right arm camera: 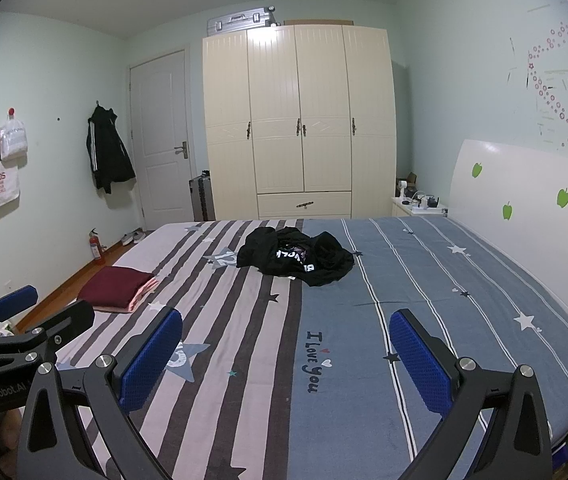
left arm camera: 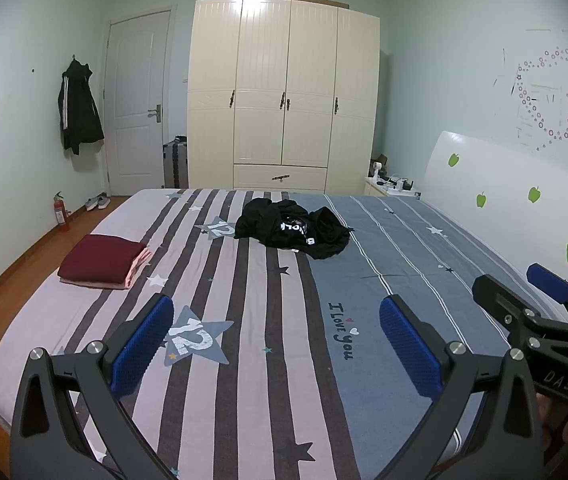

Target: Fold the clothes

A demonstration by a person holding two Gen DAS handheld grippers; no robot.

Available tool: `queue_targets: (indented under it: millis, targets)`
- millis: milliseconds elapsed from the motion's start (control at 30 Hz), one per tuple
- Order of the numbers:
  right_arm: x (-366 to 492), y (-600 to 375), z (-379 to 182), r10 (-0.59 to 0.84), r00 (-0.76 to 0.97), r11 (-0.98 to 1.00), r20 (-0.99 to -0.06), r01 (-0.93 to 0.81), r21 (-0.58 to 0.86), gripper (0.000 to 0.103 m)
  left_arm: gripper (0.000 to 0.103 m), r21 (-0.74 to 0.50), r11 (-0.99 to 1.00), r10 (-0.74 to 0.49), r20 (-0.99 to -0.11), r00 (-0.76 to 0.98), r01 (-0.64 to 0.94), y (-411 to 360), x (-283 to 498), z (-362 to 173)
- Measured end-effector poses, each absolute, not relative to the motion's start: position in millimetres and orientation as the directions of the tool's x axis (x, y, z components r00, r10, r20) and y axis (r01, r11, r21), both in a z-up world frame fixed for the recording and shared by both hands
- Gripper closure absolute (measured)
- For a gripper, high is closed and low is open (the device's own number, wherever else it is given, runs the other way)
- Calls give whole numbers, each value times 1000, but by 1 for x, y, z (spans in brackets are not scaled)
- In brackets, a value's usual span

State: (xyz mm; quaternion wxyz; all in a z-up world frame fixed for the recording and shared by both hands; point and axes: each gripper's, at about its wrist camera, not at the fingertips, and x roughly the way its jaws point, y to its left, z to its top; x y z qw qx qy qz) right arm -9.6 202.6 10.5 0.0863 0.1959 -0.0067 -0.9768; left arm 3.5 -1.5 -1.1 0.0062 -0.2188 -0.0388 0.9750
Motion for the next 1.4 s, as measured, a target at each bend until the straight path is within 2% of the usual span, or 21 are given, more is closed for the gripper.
queue_targets:
  millis: [433, 700, 833, 1000, 1067, 1200, 1400]
  targets:
    - [-31, 197, -9, -177, -901, -984, -395, 170, 54, 0, 1, -46, -999, 2, -440, -898, 21, -10, -17, -34]
    - [-106, 185, -87, -140, -867, -989, -479, 140, 35, 0, 1, -100, -995, 59, -461, -885, -14, -32, -90, -121]
    - [-154, 179, -143, -103, -860, -994, -500, 110, 16, 0, 1, -49, -998, 49, -452, -891, -30, -37, -131, -179]
    - [-213, 171, -210, -61, -840, -997, -539, 75, -3, 0, 1, -146, -988, 119, -574, -810, -41, -52, -173, -220]
    - [-230, 170, -223, -72, -801, -997, -594, 81, 12, 0, 1, -180, -983, 129, -635, -762, -16, -56, -187, -222]
    - [-249, 179, -212, -101, -723, -995, -683, 91, 50, 0, 1, -208, -976, 116, -734, -669, 59, -57, -210, -207]
    - [-290, 201, -176, -159, -627, -987, -762, 109, 116, 0, 1, -174, -980, 75, -770, -633, 96, -47, -263, -181]
